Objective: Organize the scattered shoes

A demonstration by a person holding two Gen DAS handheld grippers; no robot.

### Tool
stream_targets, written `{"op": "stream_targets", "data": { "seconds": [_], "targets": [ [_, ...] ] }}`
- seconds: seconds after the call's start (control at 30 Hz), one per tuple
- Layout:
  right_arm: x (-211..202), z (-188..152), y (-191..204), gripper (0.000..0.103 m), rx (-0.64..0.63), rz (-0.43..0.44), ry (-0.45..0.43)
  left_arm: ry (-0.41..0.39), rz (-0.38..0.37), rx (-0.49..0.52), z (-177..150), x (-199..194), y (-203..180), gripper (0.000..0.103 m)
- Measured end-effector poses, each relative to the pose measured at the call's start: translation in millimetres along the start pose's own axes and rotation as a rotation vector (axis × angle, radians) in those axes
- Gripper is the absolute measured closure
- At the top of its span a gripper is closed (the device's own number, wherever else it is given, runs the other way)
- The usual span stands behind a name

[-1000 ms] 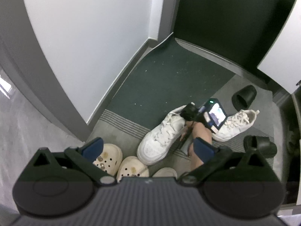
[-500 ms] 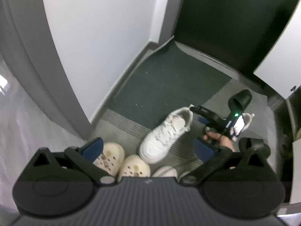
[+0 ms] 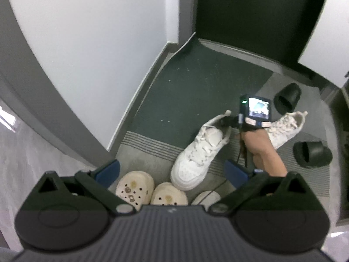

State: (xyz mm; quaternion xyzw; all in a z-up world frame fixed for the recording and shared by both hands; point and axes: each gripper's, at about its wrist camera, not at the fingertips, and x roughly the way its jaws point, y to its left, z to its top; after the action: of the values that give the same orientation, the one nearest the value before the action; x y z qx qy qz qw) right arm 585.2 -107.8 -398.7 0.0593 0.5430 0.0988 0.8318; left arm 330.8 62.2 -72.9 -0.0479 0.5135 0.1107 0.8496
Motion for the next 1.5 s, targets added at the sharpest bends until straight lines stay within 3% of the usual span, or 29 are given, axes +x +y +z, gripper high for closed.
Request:
{"op": "stream_targets", "data": {
  "seconds": [0.23, 0.37, 0.47, 0.6, 0.73, 0.9, 1.0, 1.07, 1.1, 1.13, 1.2, 1.3, 1.5],
  "targets": [
    [-28.9, -21.0, -43.0, 0.076, 0.302, -0.036, -0.093, -0.031, -0.010, -0.009, 1.3, -8.9, 4.4, 0.000],
    [-57.0, -53.2, -77.0, 0.075, 0.466, -0.080, -0.064, -0.054, -0.046, -0.021, 1.7, -23.6, 5.8, 0.000],
    [-78.8, -85.4, -101.3, 0.074, 0.603, -0.053, -0.038, -0.093, -0.083, -0.043, 1.3, -43.0, 8.4, 0.000],
    [-100.2, -117.9, -107.2, 0.071, 0.658, -0.056, -0.004, -0.138, -0.125, -0.071, -2.6, -68.1, 13.8, 0.000],
    [-120.6, -151.0, -104.9, 0.068, 0.684, 0.002, 0.046, -0.170, -0.163, -0.089, -5.6, -87.3, 18.7, 0.000],
    [-146.5, -154.2, -88.5, 0.068, 0.509, 0.051, 0.065, -0.193, -0.189, -0.078, -9.3, -103.4, 22.6, 0.000],
    [-170.9, -141.7, -62.0, 0.068, 0.211, 0.062, 0.034, -0.191, -0.199, -0.060, -10.7, -109.0, 28.2, 0.000],
    [-180.5, -137.2, -38.8, 0.052, -0.044, 0.030, 0.007, -0.184, -0.206, -0.050, -10.9, -110.4, 31.7, 0.000],
    [-179.8, -138.0, -30.1, 0.034, -0.145, 0.024, 0.008, -0.177, -0.212, -0.044, -11.4, -110.7, 33.9, 0.000],
    [-178.4, -139.9, -18.1, 0.022, -0.279, 0.030, 0.010, -0.166, -0.222, -0.031, -13.1, -109.9, 36.5, 0.000],
    [-169.5, -146.9, 2.5, 0.018, -0.532, 0.062, 0.026, -0.165, -0.195, 0.008, -16.9, -108.0, 37.2, 0.000],
    [-140.9, -141.3, 17.2, 0.017, -0.698, 0.004, 0.049, -0.168, -0.144, 0.053, -22.2, -103.2, 32.7, 0.000],
    [-93.4, -137.8, 15.8, 0.017, -0.855, -0.065, 0.081, -0.114, -0.090, 0.120, -30.6, -83.7, 10.7, 0.000]
  ]
}}
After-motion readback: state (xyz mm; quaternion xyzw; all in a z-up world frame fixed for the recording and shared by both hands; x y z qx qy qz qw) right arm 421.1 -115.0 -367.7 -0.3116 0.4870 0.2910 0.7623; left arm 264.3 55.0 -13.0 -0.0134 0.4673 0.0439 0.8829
